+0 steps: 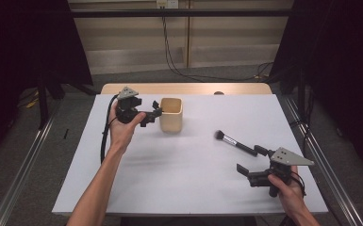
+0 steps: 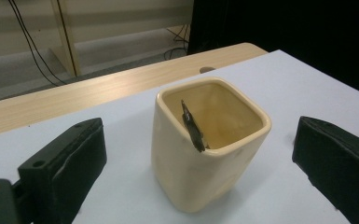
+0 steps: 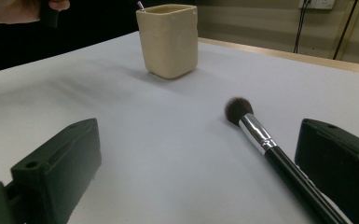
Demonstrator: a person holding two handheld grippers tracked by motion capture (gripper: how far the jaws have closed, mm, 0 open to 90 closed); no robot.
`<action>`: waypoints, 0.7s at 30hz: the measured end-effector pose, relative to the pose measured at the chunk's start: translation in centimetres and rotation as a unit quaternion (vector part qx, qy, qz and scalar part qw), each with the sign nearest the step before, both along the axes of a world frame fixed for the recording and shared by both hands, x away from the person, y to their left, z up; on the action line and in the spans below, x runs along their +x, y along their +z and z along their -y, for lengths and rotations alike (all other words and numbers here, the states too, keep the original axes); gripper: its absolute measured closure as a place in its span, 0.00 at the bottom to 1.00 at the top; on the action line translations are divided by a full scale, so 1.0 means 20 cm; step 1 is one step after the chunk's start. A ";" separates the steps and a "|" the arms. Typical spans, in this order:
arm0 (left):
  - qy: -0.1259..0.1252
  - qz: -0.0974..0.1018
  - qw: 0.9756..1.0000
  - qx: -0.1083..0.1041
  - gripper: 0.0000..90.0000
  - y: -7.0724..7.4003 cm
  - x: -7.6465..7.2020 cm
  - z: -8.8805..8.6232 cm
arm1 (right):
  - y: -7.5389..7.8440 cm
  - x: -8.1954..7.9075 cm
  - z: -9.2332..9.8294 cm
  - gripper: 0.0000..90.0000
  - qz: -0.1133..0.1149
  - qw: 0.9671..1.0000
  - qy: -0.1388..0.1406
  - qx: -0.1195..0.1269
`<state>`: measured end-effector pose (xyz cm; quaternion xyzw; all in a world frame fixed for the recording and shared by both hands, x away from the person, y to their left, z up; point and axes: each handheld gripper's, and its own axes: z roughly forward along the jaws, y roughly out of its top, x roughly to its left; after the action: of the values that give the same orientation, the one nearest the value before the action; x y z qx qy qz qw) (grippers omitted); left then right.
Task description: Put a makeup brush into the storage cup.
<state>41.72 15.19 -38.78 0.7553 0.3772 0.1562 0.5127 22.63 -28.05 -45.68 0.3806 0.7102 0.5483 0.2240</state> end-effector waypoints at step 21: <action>0.006 0.048 0.999 0.011 0.05 -0.01 -0.14 -0.04 | 0.00 0.00 0.00 0.00 0.001 1.000 0.001 0.000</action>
<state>38.88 16.09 -38.99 0.7502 0.3551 0.1989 0.5211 22.61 -27.98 -45.65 0.3793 0.7104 0.5486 0.2248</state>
